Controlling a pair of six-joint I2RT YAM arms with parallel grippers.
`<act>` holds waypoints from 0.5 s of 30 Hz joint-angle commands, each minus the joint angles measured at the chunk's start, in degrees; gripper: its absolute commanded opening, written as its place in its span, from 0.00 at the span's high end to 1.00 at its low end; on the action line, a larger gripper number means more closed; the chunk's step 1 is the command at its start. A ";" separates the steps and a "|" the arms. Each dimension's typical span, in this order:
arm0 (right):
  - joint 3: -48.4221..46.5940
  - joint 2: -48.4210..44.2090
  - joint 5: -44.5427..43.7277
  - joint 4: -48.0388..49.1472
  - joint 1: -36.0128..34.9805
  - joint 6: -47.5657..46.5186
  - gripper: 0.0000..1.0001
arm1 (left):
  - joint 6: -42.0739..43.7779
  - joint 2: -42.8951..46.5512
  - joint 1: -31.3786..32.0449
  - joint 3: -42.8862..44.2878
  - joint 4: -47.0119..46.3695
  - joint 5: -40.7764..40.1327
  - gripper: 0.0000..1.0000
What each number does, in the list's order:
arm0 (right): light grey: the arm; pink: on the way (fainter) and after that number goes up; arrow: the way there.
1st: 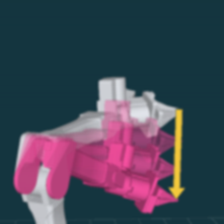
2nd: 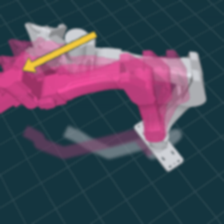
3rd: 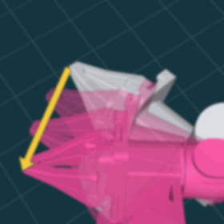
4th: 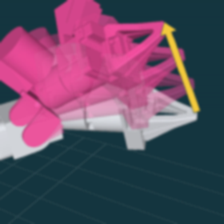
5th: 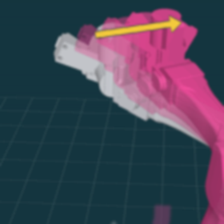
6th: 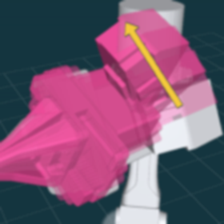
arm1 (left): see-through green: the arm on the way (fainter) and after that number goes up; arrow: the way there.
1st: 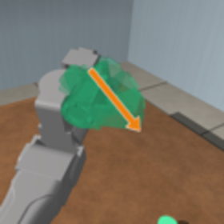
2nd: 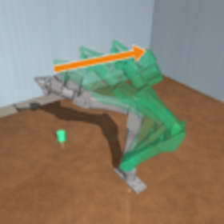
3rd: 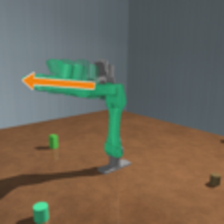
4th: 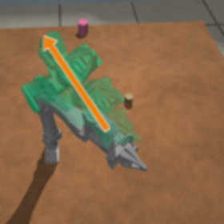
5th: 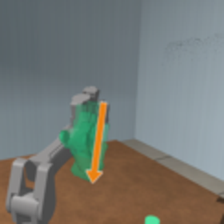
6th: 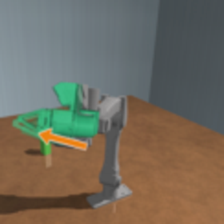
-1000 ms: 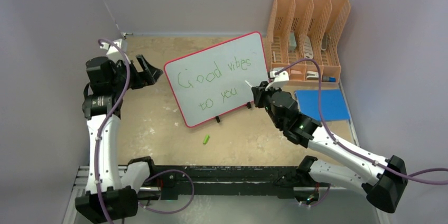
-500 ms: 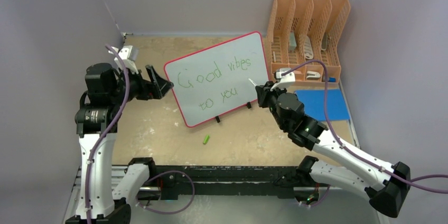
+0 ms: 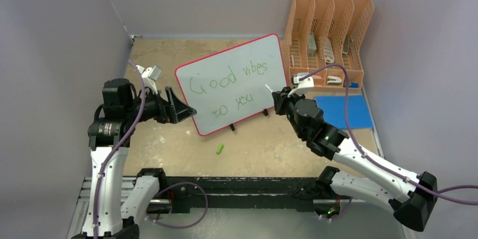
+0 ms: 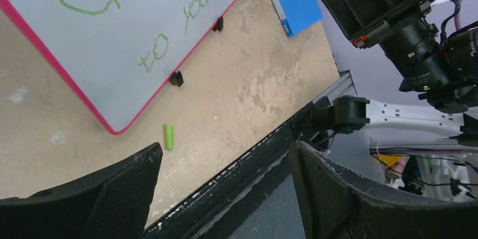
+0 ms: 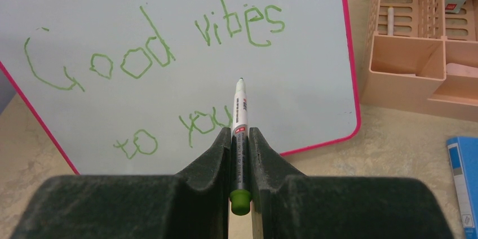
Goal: Write a sentence on the whiteboard
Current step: Pick up the pen cap from the center of the board.
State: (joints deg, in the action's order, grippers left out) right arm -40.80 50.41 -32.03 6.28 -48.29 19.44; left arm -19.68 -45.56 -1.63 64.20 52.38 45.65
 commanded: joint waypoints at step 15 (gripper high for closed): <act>-2.71 1.60 -1.17 1.02 0.27 -0.33 1.00 | -10.28 -12.76 40.03 6.64 -4.62 -31.32 0.21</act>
State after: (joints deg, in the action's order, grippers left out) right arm -40.84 52.88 -32.05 6.24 -48.29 19.46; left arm -26.50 -57.17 32.49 68.10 49.67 26.20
